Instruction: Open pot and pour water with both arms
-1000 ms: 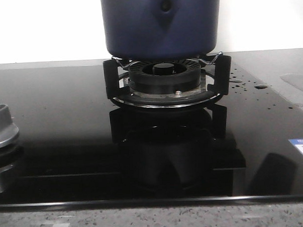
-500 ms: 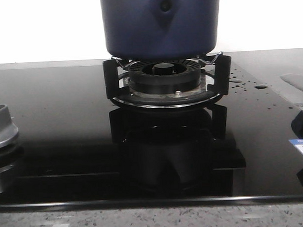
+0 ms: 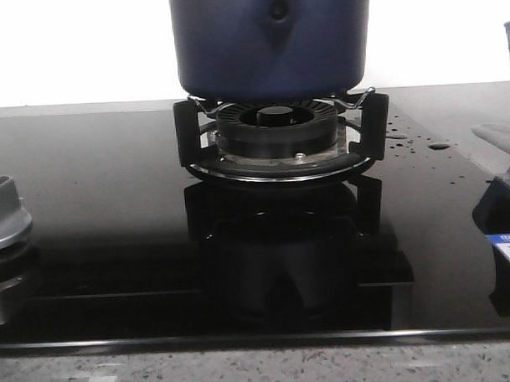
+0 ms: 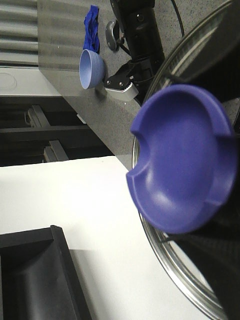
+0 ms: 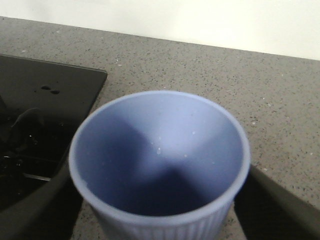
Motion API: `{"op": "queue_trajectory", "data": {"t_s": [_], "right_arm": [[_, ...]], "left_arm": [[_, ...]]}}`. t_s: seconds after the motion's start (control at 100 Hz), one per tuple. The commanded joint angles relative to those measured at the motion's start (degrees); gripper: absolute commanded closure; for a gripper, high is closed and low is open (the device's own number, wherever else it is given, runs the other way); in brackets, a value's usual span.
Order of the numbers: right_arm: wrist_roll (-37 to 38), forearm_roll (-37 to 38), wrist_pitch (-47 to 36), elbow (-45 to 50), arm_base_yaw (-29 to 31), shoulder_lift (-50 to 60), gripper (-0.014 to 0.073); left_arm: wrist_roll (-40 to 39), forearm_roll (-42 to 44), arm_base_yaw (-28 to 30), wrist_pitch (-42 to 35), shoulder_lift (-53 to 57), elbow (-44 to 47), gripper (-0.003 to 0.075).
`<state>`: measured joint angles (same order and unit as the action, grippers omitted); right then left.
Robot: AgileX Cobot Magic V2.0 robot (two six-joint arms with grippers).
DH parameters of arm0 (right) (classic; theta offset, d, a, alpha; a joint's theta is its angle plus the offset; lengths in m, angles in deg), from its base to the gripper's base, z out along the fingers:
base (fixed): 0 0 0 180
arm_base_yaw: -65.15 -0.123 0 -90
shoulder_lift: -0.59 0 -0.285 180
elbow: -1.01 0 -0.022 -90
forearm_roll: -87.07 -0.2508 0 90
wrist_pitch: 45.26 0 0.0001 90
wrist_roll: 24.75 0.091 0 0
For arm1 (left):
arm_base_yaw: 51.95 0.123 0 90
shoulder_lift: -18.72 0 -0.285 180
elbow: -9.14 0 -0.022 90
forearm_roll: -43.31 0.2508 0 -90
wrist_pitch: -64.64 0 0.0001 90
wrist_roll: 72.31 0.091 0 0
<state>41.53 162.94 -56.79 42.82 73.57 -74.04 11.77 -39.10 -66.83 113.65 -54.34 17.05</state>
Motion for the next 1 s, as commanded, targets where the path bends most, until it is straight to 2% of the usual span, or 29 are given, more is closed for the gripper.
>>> {"op": "queue_trajectory", "data": {"t_s": [0.0,0.03,0.27,0.58,0.76,0.81,0.85,0.9,0.92,0.95,0.96,0.99], "right_arm": [[0.37,0.09,0.59,-0.73,0.14,0.12,-0.0059],[0.36,0.09,0.58,-0.73,0.14,0.45,-0.0078],[0.96,-0.46,0.12,-0.73,0.14,9.03,-0.0055],[0.96,-0.8,-0.48,-0.73,0.14,22.76,-0.0055],[0.96,-0.8,0.05,-0.73,0.14,29.79,-0.0036],[0.96,-0.8,0.33,-0.73,0.14,31.48,0.0028],[0.96,-0.8,0.39,-0.73,0.14,32.73,0.0127],[0.96,-0.8,0.53,-0.73,0.14,34.03,0.0287],[0.96,-0.8,0.53,-0.73,0.14,34.65,0.0389],[0.96,-0.8,0.53,-0.73,0.14,35.11,0.0464],[0.96,-0.8,0.53,-0.73,0.14,35.4,0.0537],[0.96,-0.8,0.53,-0.73,0.14,35.92,0.0606]], "left_arm": [[0.05,-5.8,-0.36,-0.62,1.15,-1.8,0.0491],[0.05,-5.8,-0.48,-0.62,1.15,-1.8,0.0491],[0.41,-6.17,-2.06,-1.08,-0.87,-1.8,0.0489],[12.12,-16.29,-5.38,-2.03,-10.87,-1.8,0.0489],[13.59,-17.64,-6.83,-1.79,-18.53,-4.96,0.0489],[13.59,-17.64,-7.37,-1.79,-20.37,-6.25,0.0489],[13.59,-17.64,-7.67,-1.79,-21.84,-7.45,0.0489],[13.59,-17.54,-8.42,-1.79,-23.35,-8.72,0.0489],[13.59,-17.54,-8.63,-1.94,-23.96,-9.2,0.0489],[13.7,-17.54,-8.78,-2.03,-24.76,-9.81,0.0489],[13.7,-17.54,-8.89,-2.03,-24.96,-9.94,0.0489],[13.7,-17.36,-9.02,-2.03,-25.89,-10.6,0.0489]]}}
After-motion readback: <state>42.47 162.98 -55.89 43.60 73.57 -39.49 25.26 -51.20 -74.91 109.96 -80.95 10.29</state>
